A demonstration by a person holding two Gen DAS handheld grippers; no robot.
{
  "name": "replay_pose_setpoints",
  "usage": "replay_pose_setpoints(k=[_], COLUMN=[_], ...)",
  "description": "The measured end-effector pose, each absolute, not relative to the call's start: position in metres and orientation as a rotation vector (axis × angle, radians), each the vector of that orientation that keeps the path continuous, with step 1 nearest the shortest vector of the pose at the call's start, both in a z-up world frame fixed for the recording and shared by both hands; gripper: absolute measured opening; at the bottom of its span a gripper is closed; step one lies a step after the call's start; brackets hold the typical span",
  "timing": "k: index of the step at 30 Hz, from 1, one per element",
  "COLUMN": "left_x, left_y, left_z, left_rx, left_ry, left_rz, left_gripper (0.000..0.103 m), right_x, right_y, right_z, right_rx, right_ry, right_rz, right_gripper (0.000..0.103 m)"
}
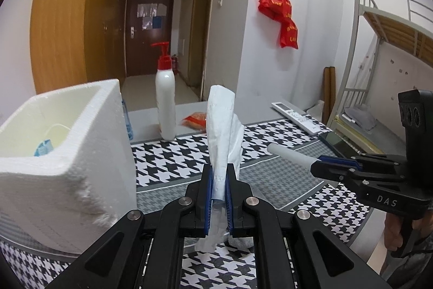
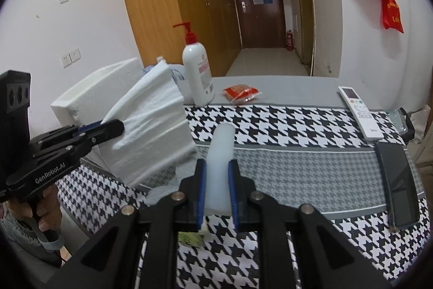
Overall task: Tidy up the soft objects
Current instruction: 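Lift the tissues and foam roll and carry both over the white foam box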
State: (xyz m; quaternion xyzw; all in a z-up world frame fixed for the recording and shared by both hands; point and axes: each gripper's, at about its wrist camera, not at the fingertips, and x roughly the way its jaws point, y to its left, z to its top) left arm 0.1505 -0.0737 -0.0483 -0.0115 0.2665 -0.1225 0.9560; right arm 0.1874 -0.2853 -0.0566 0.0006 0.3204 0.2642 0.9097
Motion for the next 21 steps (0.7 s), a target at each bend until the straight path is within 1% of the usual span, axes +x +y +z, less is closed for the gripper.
replay_pose_setpoints(k=[21], left_x=[0.126], left_y=[-0.063], left_z=[-0.026], left_rx=[-0.003], left_ry=[0.489], left_rz=[-0.195], left_gripper=[0.009], right_x=[0.159], right_y=[-0.272], right_z=[-0.032], right_rx=[-0.018], right_ry=[0.563], right_rz=[0.556], right_gripper=[0.019])
